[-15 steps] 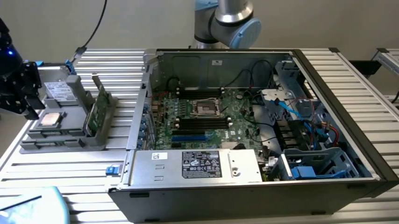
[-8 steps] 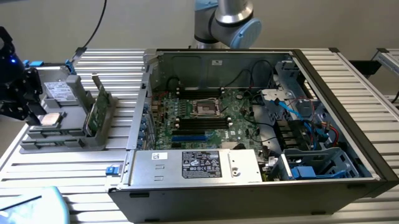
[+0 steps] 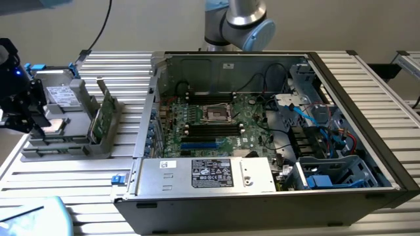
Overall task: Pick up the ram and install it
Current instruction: 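Pick up the ram and move it above insertion slot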
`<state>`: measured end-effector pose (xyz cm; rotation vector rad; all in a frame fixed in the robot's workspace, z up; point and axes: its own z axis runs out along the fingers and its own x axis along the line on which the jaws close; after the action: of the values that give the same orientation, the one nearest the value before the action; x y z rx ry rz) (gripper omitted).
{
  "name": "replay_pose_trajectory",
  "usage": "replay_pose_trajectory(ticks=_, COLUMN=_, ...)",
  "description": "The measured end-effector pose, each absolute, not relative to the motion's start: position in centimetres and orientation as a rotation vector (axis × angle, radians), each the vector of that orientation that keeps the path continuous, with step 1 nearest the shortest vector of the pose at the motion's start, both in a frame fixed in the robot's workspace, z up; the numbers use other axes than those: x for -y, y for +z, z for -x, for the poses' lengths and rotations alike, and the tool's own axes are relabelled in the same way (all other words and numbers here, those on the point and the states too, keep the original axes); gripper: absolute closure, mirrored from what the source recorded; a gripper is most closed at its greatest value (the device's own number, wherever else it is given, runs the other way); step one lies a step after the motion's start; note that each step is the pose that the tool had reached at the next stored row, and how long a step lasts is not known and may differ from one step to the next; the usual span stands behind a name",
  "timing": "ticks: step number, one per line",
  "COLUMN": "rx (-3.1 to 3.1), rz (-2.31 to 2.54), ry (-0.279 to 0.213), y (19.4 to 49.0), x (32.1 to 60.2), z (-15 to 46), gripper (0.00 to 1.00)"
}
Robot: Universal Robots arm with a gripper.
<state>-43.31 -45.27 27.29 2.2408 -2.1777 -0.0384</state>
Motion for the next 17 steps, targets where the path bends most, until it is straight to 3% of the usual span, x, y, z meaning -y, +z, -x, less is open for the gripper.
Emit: replay_pose_trajectory(ticks=17, rx=2.102, rz=-2.311, ry=-0.038, y=24.2, x=45.7, z=43.4, gripper=0.63)
